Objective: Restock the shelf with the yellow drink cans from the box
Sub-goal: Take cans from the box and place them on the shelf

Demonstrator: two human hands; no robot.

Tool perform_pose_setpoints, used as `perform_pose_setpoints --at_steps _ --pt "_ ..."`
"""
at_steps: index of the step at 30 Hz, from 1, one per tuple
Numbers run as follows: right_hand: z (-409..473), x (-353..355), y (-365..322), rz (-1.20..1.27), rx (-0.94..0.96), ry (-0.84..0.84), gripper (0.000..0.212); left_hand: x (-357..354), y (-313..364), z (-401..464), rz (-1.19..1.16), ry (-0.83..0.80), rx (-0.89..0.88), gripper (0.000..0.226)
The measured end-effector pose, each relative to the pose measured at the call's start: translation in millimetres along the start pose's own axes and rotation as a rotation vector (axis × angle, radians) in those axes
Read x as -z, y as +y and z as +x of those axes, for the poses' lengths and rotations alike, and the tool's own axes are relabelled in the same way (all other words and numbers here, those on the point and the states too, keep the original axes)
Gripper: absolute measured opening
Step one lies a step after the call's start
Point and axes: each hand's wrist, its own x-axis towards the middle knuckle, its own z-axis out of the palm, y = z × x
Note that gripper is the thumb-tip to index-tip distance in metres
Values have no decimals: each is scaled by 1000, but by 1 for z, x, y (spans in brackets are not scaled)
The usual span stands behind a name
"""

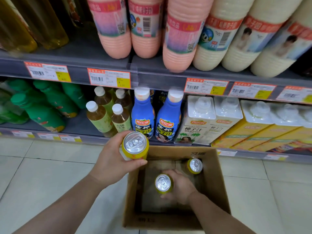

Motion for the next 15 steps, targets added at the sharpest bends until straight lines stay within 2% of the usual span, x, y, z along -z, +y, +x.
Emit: perform_pose_setpoints --at_steps 6,10,15 --pt "-84 77 -69 109 -9 119 83 30 73 -13 -57 -23 89 75" --pt "-145 134 -134 202 -2 180 77 71 147 -24 -52 -44 107 73" --pt "-219 211 -218 204 47 240 72 136 247 -32 -46 -36 112 73"
